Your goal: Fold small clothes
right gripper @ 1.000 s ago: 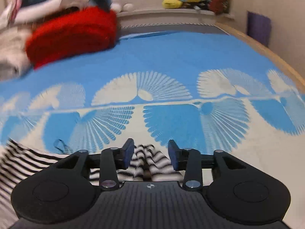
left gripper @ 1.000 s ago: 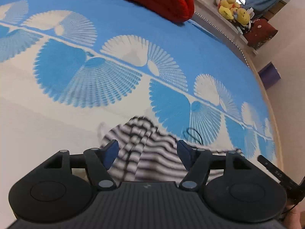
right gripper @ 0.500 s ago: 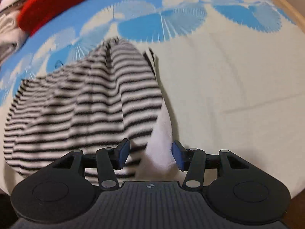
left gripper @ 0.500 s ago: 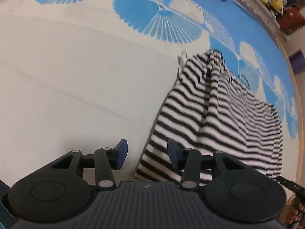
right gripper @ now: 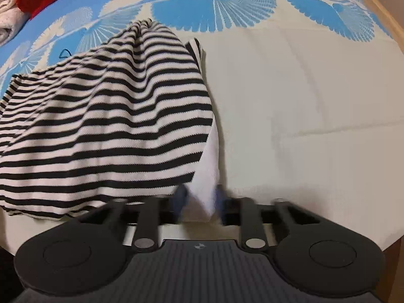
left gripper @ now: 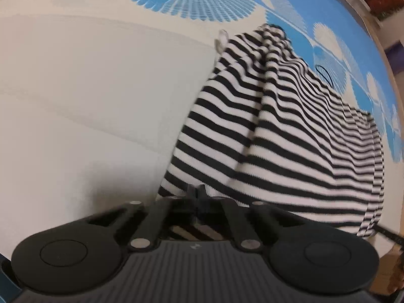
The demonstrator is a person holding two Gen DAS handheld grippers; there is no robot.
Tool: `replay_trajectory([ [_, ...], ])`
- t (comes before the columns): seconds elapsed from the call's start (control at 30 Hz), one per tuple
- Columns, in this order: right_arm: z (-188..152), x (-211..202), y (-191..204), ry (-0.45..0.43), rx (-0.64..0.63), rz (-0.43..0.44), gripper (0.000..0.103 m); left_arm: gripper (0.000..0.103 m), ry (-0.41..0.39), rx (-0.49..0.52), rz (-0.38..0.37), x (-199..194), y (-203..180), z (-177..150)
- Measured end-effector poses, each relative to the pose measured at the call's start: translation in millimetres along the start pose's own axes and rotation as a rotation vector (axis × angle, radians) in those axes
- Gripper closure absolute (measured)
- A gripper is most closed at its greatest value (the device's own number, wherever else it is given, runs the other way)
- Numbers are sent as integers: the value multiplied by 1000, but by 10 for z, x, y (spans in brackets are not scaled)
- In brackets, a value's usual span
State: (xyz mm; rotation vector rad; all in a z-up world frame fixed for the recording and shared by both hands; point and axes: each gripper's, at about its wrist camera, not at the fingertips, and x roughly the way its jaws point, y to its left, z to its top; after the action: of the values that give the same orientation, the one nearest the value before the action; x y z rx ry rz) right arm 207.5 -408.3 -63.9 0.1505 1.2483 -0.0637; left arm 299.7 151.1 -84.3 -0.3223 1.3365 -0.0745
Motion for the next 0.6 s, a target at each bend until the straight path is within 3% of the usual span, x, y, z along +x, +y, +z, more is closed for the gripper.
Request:
replay_trajectory([
  [0.07,14,-146,-41,-59,22,30,94,103,-109,94,130,-181,-93,-19],
  [0.13,24,-325,-205,-128,122,88,96,103,-238,194,291,-369,-176,-72],
  [0.17,12,-336,-297,-123,169,98,96,103,-232,189,320,-373,-141,-86],
  [0.23,-38,-187,-438,-29,224,56,100,103,-133,109,256,-280,11,-85],
  [0.3,-73,-53,-401,26,179,-14,102,103,-70,79,130,-234,51,-90],
  [0.37,-73,-15,-312,30,125,-38,101,94,-52,80,31,-227,6,-102],
  [0.4,-70,-21,-291,26,122,-43,101,75,-43,81,1,-212,-20,-106],
  [0.43,-70,-39,-280,12,124,-50,97,54,-34,79,-6,-186,-40,-110],
  [0.47,-73,-60,-277,-2,129,-55,93,51,-27,77,5,-155,-57,-119],
  [0.53,-61,-110,-301,-33,156,-53,72,51,-10,67,39,-85,-56,-106],
  [0.6,-48,-155,-341,-63,181,-53,67,53,13,38,31,8,-27,-60],
])
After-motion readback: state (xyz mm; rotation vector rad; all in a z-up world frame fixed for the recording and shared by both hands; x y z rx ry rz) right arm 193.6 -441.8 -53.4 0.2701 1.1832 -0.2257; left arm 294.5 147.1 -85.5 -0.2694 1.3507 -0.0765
